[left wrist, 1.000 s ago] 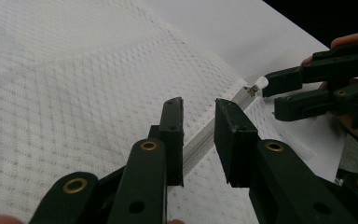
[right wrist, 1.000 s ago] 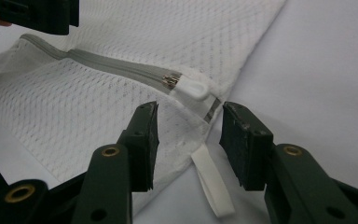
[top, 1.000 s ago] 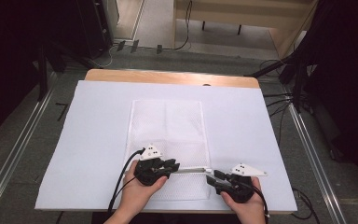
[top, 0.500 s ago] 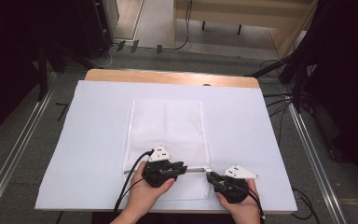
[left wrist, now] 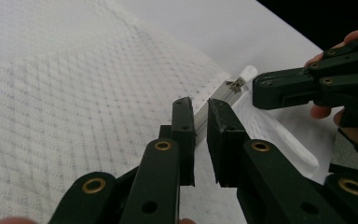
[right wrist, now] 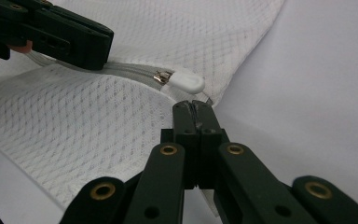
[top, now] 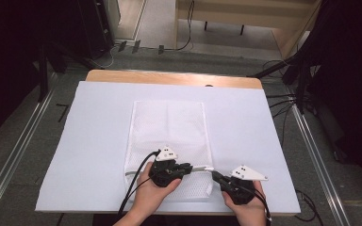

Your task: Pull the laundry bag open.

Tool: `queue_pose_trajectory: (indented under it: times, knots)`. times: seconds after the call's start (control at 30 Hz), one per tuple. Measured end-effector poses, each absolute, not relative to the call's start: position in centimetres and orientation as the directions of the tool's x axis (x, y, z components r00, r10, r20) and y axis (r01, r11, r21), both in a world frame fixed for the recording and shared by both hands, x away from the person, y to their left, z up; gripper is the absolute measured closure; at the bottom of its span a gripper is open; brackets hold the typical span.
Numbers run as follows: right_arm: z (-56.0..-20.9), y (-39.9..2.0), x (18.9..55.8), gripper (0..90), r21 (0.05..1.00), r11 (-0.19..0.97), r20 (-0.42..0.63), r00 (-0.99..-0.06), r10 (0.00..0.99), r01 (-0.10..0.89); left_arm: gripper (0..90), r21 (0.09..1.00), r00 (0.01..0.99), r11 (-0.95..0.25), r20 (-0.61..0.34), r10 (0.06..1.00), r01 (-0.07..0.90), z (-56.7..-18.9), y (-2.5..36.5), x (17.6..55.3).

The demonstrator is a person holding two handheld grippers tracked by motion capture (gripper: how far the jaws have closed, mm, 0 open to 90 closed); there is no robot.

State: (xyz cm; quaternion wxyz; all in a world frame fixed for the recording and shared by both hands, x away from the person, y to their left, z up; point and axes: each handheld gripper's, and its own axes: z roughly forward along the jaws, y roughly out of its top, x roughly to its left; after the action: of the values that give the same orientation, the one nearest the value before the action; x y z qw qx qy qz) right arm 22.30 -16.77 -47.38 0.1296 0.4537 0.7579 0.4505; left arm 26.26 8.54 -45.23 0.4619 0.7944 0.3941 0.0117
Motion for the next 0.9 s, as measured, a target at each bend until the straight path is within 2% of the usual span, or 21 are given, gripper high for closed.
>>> queue_pose_trajectory:
  times: [0.2,0.4,0.7,0.83,0.87,0.9]
  knots:
    - [-47.0,-16.4,22.1,90.0,0.814,0.194,0.197,-0.574,0.795,0.548,81.3,0.750,0.698,-0.252,-0.361,0.619,0.611,-45.0,8.0,26.3]
    - [-46.3,-16.0,21.7,90.0,0.841,0.201,0.173,-0.602,0.780,0.503,81.4,0.723,0.703,-0.291,-0.364,0.611,0.627,-45.8,7.2,26.5]
    - [-46.1,-15.1,21.3,90.0,0.858,0.228,0.139,-0.637,0.758,0.459,73.1,0.714,0.704,-0.302,-0.366,0.609,0.632,-46.1,6.8,26.5]
    - [-46.5,-15.8,21.7,90.0,0.820,0.188,0.178,-0.552,0.814,0.541,74.5,0.713,0.694,-0.306,-0.343,0.633,0.631,-46.0,7.3,26.6]
    - [-46.8,-16.1,21.9,88.2,0.805,0.179,0.206,-0.550,0.810,0.566,75.4,0.713,0.693,-0.305,-0.341,0.635,0.631,-46.0,7.5,26.7]
    - [-47.1,-16.3,21.9,82.6,0.793,0.183,0.222,-0.555,0.802,0.581,76.0,0.713,0.689,-0.299,-0.345,0.637,0.634,-46.0,7.7,26.7]
